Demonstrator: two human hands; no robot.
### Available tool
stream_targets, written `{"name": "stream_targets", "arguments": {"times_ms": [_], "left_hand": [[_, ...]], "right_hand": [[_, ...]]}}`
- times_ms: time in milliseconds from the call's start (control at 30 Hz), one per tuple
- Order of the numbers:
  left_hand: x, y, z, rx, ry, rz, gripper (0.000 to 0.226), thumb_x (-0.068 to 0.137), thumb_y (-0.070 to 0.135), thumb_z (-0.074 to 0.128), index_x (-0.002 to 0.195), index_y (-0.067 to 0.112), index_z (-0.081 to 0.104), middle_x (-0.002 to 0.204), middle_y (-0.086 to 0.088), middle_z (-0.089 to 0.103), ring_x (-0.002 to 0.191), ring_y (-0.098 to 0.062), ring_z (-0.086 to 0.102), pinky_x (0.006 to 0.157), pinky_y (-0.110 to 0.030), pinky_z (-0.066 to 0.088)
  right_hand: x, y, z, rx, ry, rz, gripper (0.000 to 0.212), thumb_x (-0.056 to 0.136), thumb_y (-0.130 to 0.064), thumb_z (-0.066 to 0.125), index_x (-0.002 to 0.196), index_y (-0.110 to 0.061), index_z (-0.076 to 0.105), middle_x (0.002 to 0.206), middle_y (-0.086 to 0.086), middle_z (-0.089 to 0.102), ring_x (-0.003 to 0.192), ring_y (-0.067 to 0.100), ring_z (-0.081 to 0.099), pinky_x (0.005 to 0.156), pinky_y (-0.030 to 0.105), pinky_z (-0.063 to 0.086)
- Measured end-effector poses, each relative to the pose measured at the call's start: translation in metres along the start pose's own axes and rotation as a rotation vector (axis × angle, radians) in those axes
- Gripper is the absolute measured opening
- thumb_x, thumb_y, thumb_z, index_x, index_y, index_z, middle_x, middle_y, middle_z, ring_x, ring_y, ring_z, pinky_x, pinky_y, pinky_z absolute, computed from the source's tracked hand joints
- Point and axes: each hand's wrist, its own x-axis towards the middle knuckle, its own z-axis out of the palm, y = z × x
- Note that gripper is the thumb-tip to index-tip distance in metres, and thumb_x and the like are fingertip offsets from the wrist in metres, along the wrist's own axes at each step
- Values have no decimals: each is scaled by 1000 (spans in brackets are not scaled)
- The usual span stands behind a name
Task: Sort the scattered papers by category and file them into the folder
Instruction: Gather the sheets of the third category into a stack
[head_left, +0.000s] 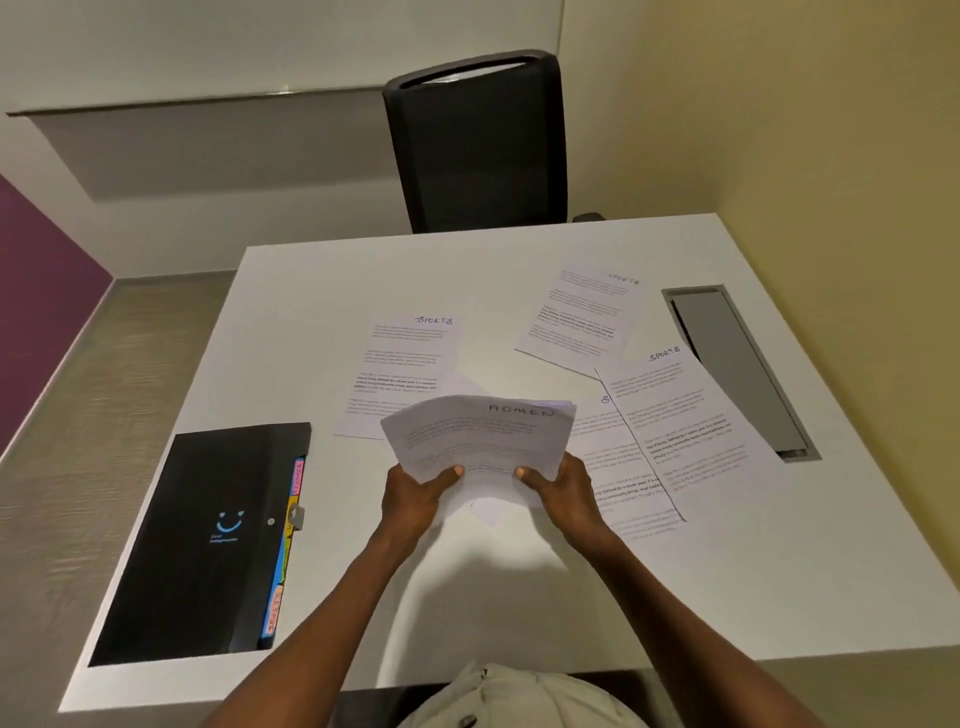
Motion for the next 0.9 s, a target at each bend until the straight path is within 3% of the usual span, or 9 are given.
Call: {"name": "stream_targets", "arguments": {"times_ms": [133,200,267,333,433,500,633,800,900], "left_hand": [[3,9,-1,8,-5,-18,28,85,22,78,112,17,69,102,4,73,94,-16,69,68,-16,50],[8,26,-5,9,-42,14,25,85,24,77,109,19,71,98,8,74,90,-12,71,75,-22,53],[14,44,-8,-5,-104,54,30,86,23,76,115,16,71,94,10,75,80,-6,68,78,-23,51],[18,58,-10,-57,-169,35,33,86,24,77,118,17,70,95,8,76,77,-11,62,78,-27,47],[24,66,-11,-119,-234,-22,44,74,40,84,115,30,71,112,-10,73,92,-24,49,80,-42,38],[27,65,-11,-144,-265,-29,47,70,44,85,113,34,72,110,-10,73,95,-28,46,79,-46,36],[21,69,-9,-138,-251,-38,39,78,35,83,114,28,72,108,-12,72,95,-28,54,84,-45,42],[17,72,-5,-135,-161,25,27,84,14,79,110,18,72,98,2,77,93,-22,72,89,-32,56],[18,70,-3,-154,-111,57,32,80,16,82,110,18,72,103,1,77,96,-19,73,90,-37,57]], "right_hand": [[7,-12,-1,-56,20,-10,32,89,-16,67,120,-12,61,106,0,67,93,15,65,58,7,45],[15,-28,-7,-55,15,-31,32,88,-16,67,120,-14,60,103,-2,66,85,6,62,55,6,44],[22,-42,-15,-38,9,-39,34,87,-14,69,120,-15,60,104,-2,66,85,8,62,58,9,45],[27,-52,-21,31,6,-10,34,85,-11,70,117,-14,60,105,-2,68,88,11,64,63,14,47],[32,-60,-27,133,-9,37,29,85,-4,70,111,-14,64,98,-5,71,84,5,66,63,14,50],[35,-62,-28,152,-17,44,28,84,-2,70,109,-14,65,96,-6,71,81,3,66,62,13,51],[36,-62,-29,131,-31,29,30,84,-3,70,112,-15,67,93,-7,71,81,2,65,59,10,49],[33,-58,-29,115,-9,-17,35,85,-11,71,118,-17,64,107,-1,71,94,15,68,82,32,56],[32,-54,-31,36,32,-92,32,85,-21,72,115,-20,64,103,-5,71,93,14,67,79,35,56]]}}
